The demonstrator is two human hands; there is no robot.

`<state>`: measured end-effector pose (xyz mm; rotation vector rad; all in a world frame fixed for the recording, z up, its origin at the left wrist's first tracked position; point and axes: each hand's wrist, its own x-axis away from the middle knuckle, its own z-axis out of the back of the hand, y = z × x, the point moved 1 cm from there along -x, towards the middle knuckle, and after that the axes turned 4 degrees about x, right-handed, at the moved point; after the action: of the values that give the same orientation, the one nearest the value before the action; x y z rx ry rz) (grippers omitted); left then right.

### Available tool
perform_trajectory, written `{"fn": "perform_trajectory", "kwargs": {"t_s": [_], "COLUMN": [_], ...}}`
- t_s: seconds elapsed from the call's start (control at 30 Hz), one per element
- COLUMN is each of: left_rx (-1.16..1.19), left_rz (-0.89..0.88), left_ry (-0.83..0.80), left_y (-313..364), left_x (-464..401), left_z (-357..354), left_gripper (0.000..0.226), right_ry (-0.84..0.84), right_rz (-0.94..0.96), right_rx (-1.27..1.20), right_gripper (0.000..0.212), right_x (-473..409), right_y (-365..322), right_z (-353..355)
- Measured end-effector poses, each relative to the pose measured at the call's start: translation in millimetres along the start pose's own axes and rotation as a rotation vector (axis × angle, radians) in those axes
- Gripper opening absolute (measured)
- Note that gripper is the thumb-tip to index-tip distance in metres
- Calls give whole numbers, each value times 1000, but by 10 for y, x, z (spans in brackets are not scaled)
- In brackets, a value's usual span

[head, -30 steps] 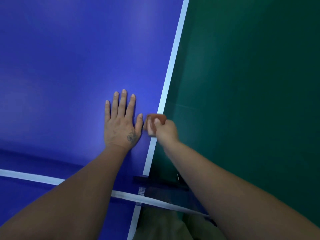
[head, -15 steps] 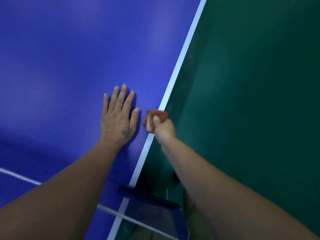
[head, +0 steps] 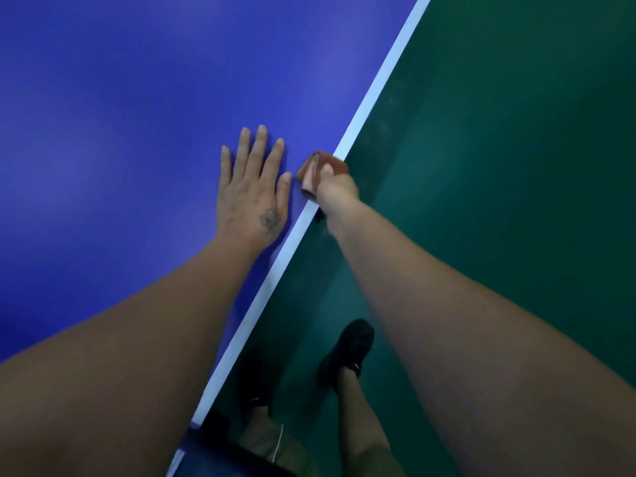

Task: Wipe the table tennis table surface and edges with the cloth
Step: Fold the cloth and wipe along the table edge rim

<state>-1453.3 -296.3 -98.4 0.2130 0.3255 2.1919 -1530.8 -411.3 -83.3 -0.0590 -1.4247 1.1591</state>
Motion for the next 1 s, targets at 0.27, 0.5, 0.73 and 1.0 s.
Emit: {"fn": "perform_trajectory", "kwargs": {"t_s": [0.27,0.5,0.73,1.0], "left_rx": [-72,-67,-71,-80], "left_rz": [77,92,107,116], "left_ry": [-7,14,47,28], "left_y": [49,45,58,50], "left_x": [-90,-113,-101,-119], "left_z": [-83,-96,-89,-82], "left_gripper": [59,60,60,64], "right_ry": [-74,-110,-2,12], "right_rz": [-103,-179,-28,14], "right_rx": [131,155,143,268], "right_gripper": [42,51,36,38], "right_x": [377,256,-481,-431], "right_y": [478,485,-389,-555], "right_z": [-137,-180,257,403]}}
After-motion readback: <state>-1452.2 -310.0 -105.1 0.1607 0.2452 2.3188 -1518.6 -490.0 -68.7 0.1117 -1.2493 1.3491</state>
